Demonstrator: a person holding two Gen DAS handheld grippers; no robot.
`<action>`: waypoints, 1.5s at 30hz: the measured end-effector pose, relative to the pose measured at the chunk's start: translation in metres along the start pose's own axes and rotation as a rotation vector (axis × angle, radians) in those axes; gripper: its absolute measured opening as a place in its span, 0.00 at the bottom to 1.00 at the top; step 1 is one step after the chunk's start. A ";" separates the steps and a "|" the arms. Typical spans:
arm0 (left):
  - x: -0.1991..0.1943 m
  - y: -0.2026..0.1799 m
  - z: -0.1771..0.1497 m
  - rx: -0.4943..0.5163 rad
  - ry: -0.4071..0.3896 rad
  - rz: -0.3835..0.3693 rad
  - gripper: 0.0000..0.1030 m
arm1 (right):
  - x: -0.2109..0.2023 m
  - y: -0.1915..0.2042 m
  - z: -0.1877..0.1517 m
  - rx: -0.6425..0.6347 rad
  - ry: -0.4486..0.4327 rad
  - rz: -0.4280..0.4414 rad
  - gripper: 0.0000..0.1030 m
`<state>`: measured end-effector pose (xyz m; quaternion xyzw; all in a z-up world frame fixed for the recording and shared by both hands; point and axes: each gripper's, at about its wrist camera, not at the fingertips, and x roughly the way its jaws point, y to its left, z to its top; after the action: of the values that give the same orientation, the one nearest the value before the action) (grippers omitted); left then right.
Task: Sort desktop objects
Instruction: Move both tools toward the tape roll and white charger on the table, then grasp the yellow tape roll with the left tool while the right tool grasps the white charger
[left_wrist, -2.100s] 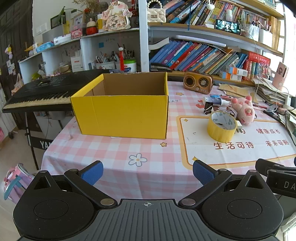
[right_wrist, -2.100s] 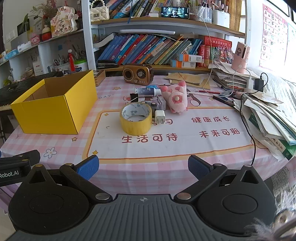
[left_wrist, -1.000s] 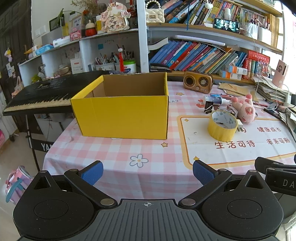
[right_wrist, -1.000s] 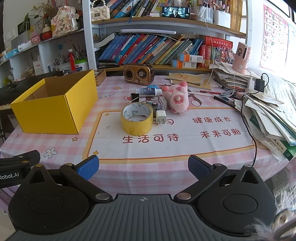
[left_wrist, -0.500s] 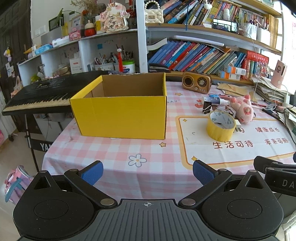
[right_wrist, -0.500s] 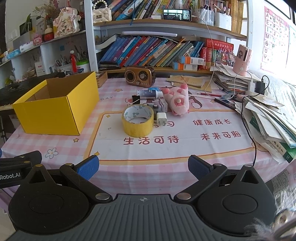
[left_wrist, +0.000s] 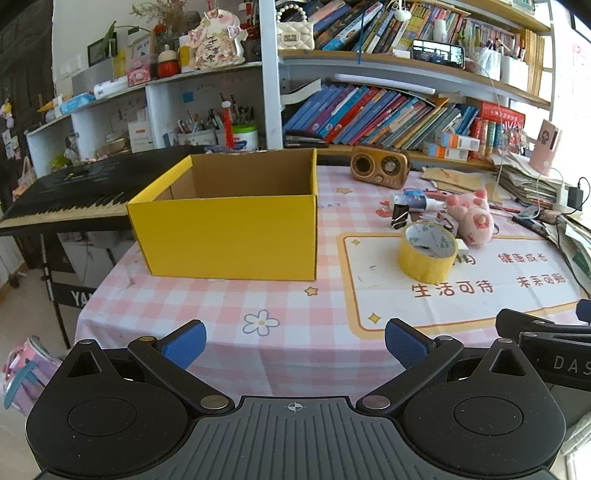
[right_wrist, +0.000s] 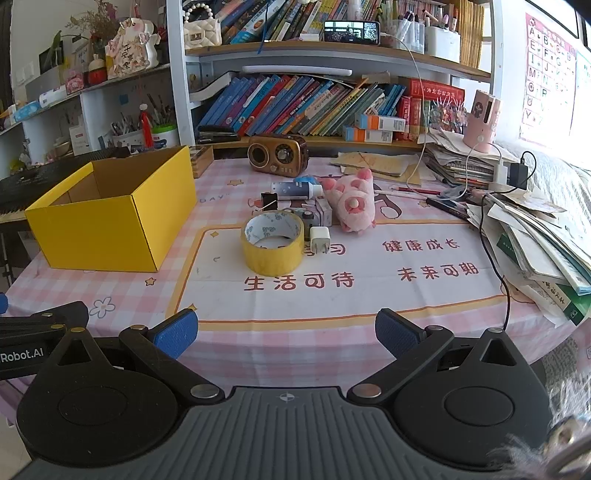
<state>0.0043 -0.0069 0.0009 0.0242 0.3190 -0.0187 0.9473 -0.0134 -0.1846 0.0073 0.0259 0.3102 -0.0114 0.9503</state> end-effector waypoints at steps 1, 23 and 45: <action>0.001 0.000 0.000 0.000 0.003 -0.002 1.00 | -0.001 -0.001 0.000 -0.001 -0.002 0.001 1.00; 0.018 -0.020 0.006 0.022 0.029 -0.029 1.00 | 0.011 -0.016 0.001 0.009 0.004 -0.027 1.00; 0.066 -0.057 0.026 0.023 0.087 -0.083 1.00 | 0.049 -0.052 0.020 0.004 0.051 -0.071 1.00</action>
<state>0.0692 -0.0663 -0.0206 0.0228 0.3605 -0.0605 0.9305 0.0358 -0.2380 -0.0077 0.0169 0.3352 -0.0452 0.9409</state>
